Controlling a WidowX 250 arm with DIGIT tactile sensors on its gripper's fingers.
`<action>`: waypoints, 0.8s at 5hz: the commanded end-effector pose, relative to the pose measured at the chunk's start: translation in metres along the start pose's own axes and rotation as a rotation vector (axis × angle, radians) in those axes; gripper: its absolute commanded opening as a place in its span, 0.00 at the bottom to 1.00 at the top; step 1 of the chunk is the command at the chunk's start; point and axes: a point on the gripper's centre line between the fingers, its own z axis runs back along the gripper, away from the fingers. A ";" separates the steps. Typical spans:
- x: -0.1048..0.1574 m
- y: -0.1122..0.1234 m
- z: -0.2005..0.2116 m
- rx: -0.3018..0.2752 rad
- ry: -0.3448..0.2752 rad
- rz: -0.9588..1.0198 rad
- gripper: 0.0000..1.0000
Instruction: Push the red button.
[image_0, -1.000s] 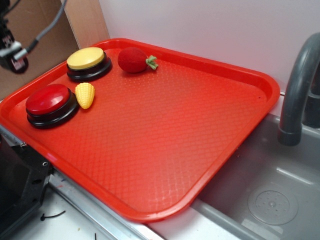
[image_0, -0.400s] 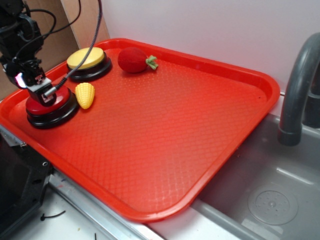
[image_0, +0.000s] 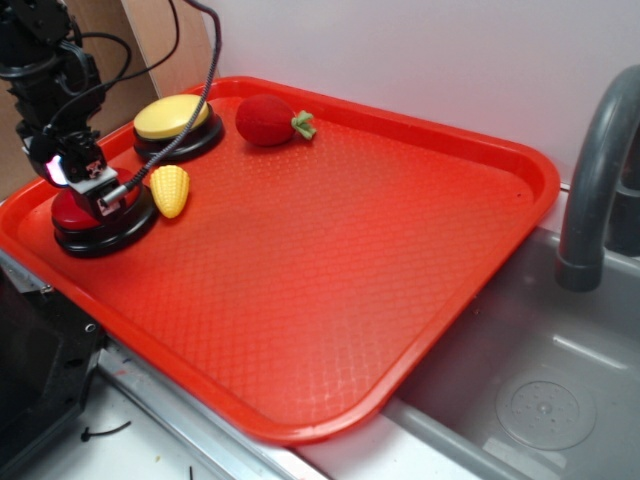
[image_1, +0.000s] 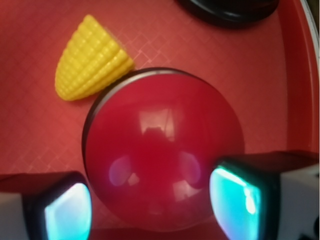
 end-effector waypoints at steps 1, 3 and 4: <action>0.012 -0.005 0.028 0.024 -0.038 -0.018 1.00; 0.009 0.002 0.014 0.015 -0.019 -0.006 1.00; 0.007 0.007 -0.001 0.009 -0.011 -0.002 1.00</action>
